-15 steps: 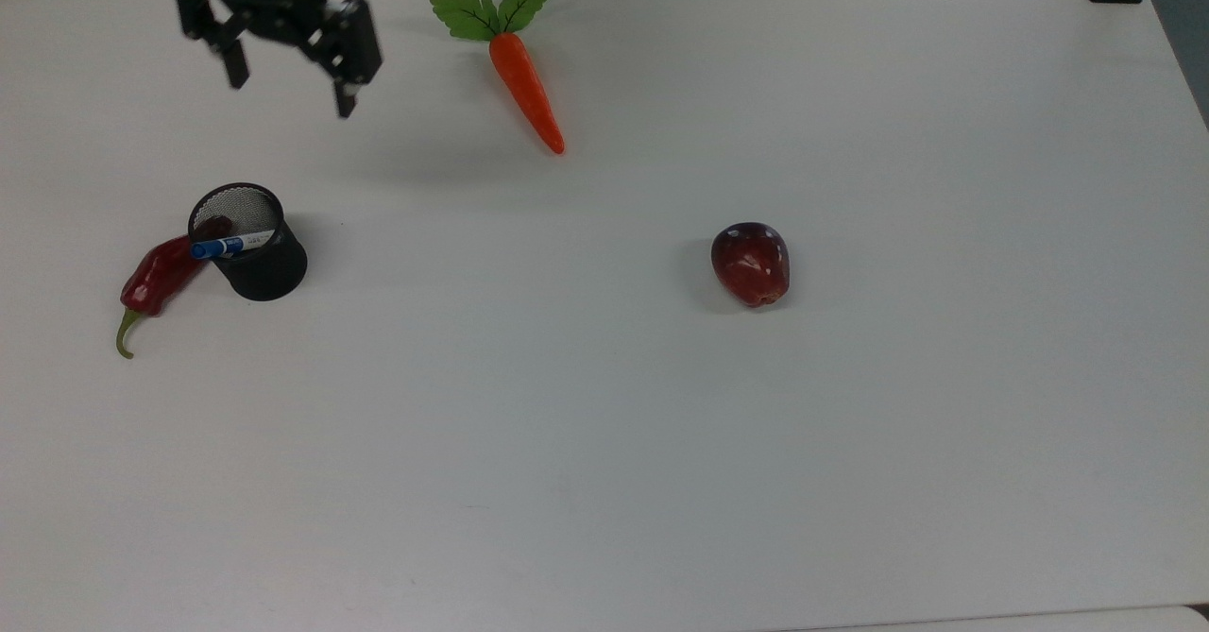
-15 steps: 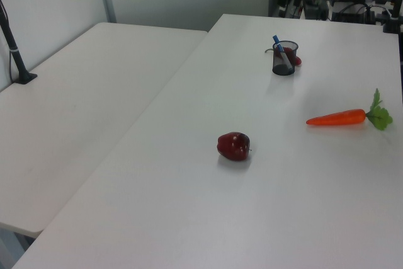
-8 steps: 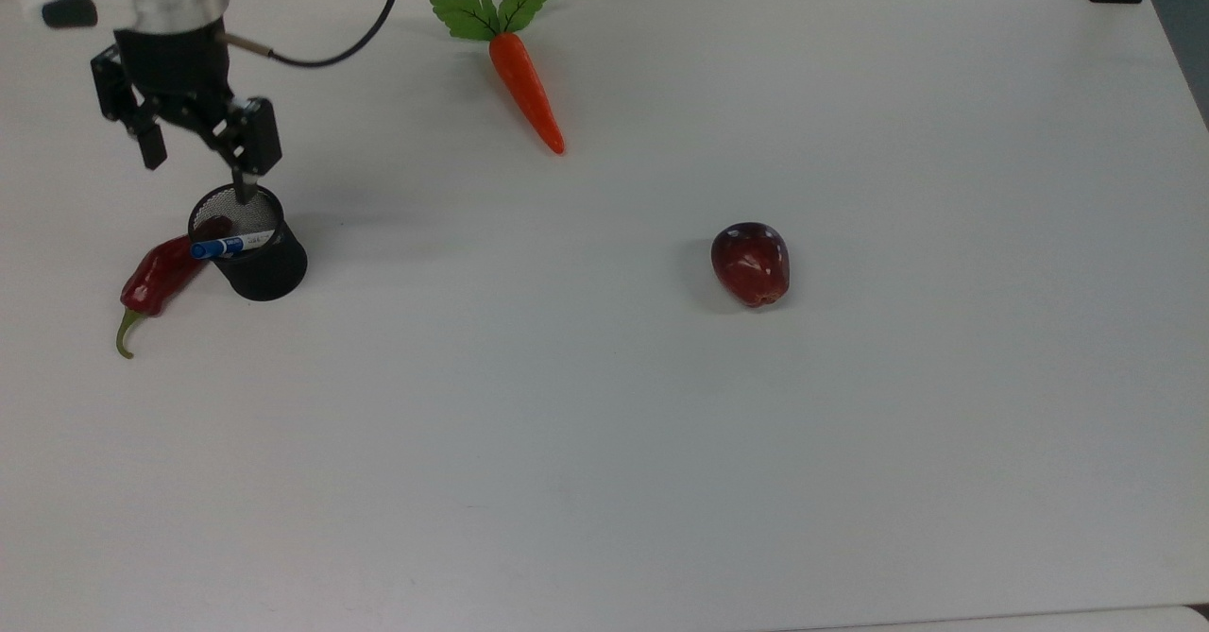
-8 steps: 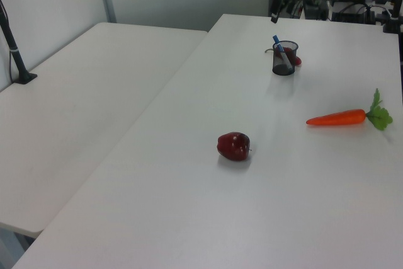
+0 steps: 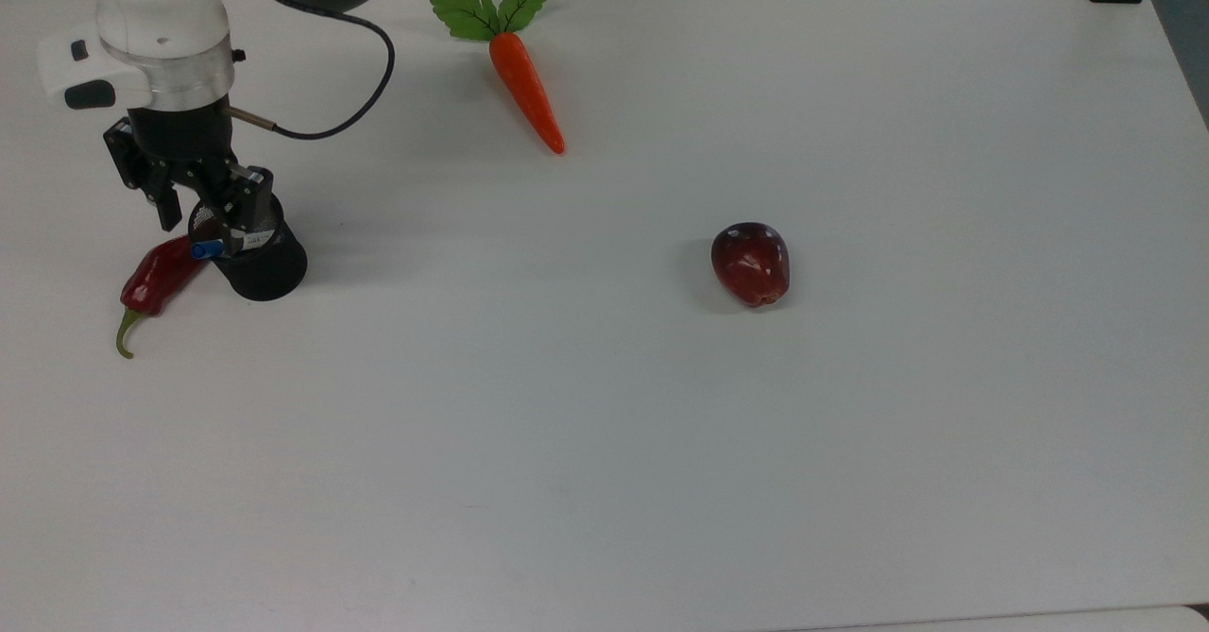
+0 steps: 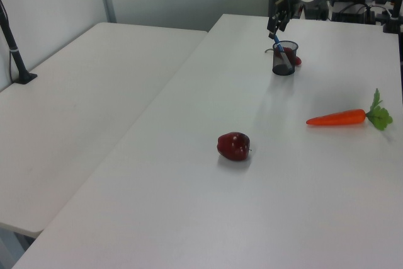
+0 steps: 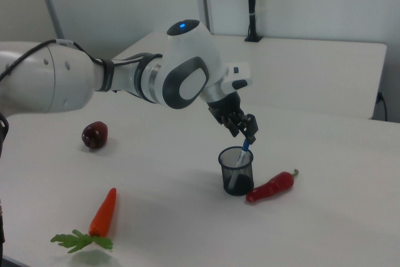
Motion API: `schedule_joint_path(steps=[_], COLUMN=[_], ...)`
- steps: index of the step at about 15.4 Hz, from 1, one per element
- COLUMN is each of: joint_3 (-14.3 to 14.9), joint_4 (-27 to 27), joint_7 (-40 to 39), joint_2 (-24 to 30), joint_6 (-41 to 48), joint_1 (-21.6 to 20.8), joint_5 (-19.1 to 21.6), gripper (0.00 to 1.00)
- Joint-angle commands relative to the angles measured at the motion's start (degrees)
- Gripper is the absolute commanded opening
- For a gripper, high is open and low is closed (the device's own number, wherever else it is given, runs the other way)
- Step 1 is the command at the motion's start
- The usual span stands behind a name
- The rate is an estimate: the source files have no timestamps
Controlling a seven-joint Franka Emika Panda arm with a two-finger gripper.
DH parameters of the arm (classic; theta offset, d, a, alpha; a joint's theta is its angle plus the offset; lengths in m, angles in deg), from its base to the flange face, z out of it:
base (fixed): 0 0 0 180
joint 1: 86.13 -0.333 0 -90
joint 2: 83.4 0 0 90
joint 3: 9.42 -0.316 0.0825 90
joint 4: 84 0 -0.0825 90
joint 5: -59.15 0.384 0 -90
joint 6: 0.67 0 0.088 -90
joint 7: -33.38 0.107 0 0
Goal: Take marker pen
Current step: 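Lower the gripper over the blue-capped marker in the cup, then close the gripper on the marker's blue cap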
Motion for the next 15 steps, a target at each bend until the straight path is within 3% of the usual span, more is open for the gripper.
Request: schedule_joint_path(steps=[1, 7, 15], joint_3=[-0.3, -0.3, -0.3], joint_4=[0.6, 0.6, 0.6], joint_7=[-0.2, 0.1, 0.5], joint_2=[-0.1, -1.2, -1.1], joint_6=[-2.2, -4.1, -4.0], joint_1=[0.8, 0.7, 0.9], joint_5=[-0.6, -0.6, -0.1], gripper=[0.43, 0.35, 0.16])
